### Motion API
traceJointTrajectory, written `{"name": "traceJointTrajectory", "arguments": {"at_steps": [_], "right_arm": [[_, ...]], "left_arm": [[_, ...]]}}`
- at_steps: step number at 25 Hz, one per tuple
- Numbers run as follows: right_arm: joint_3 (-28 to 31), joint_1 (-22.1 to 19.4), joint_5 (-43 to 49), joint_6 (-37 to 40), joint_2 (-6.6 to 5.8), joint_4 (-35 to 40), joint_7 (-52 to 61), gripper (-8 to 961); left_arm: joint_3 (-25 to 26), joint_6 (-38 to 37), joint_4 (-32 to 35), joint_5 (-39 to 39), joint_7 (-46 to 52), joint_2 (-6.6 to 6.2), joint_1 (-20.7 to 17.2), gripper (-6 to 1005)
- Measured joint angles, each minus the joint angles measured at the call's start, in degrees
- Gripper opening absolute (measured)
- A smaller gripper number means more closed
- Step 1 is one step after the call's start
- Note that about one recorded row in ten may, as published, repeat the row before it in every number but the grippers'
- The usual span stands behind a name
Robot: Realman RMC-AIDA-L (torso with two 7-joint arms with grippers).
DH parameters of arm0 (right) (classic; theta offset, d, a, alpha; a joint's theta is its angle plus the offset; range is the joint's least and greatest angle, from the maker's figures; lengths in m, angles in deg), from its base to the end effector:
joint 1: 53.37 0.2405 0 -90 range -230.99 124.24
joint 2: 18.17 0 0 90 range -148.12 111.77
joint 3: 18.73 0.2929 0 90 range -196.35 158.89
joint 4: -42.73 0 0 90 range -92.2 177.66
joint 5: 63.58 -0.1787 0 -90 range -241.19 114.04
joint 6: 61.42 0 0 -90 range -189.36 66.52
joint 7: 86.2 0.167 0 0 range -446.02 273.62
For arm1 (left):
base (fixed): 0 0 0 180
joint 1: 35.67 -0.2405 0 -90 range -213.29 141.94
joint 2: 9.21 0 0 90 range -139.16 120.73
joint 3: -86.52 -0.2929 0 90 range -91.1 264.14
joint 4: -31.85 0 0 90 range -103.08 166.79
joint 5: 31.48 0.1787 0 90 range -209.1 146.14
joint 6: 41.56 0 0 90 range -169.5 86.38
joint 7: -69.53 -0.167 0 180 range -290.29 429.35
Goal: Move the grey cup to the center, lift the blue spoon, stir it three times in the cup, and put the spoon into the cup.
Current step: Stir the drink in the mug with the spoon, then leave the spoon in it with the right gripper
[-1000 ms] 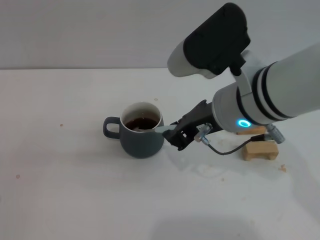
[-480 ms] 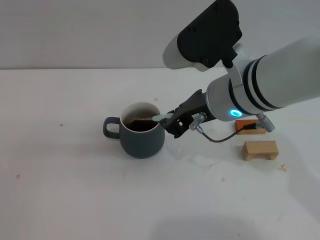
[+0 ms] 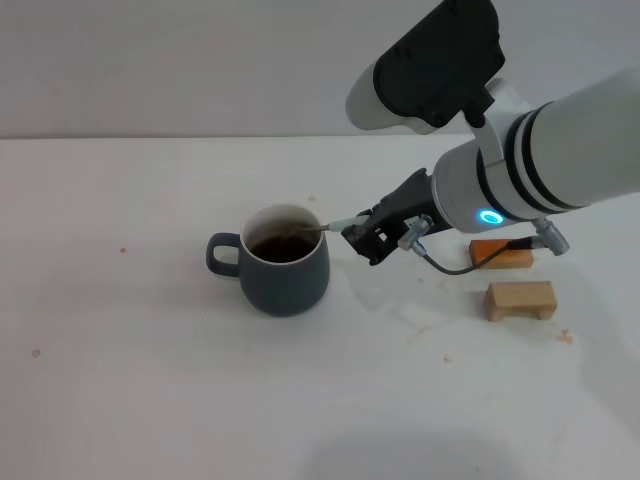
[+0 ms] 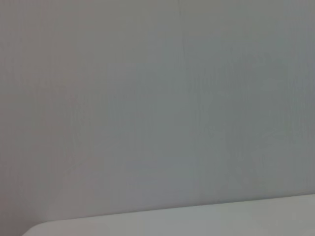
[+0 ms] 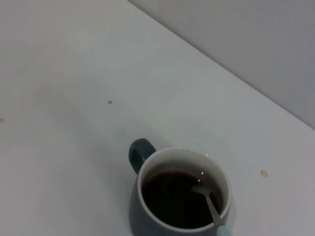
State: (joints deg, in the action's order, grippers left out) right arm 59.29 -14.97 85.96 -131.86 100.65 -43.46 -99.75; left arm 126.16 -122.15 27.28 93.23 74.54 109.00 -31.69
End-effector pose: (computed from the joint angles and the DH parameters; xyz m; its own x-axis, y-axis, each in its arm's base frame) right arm 0.1311 0.3638 -0.0828 0.8859 -0.4621 0.0400 -0.3809 -0.7740 -0.5058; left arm -0.4202 0.2041 0.0100 0.7939 0.0498 0.6061 0.6039 0.0520 -0.7953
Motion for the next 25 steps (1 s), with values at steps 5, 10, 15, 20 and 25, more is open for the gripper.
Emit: {"name": "traceJointTrajectory", "arguments": {"at_steps": [5, 10, 15, 20, 25], "right_arm": [[-0.5, -0.9, -0.3, -1.6, 0.07, -2.2, 0.1, 155], [-1.6, -1.6, -0.4, -2.5, 0.15, -3.7, 0.4, 155], [-3.4, -1.7, -0.5, -2.4, 0.22, -3.9, 0.6, 155], [-4.5, -0.9, -1.5, -1.6, 0.32, -3.6, 0.6, 156], [-5.0, 0.0, -1.8, 0.2, 0.34, -2.4, 0.6, 156]], "left_arm": [[0.0, 0.1, 0.0, 0.0, 0.0, 0.00, 0.1, -2], [0.0, 0.1, -0.1, 0.0, 0.0, 0.10, 0.1, -2], [-0.1, -0.1, -0.3, 0.0, 0.0, 0.09, -0.1, -2], [-0.1, -0.3, -0.4, 0.0, 0.0, 0.09, -0.3, -2], [-0.1, -0.3, -0.3, 0.0, 0.0, 0.09, -0.4, -2]]}}
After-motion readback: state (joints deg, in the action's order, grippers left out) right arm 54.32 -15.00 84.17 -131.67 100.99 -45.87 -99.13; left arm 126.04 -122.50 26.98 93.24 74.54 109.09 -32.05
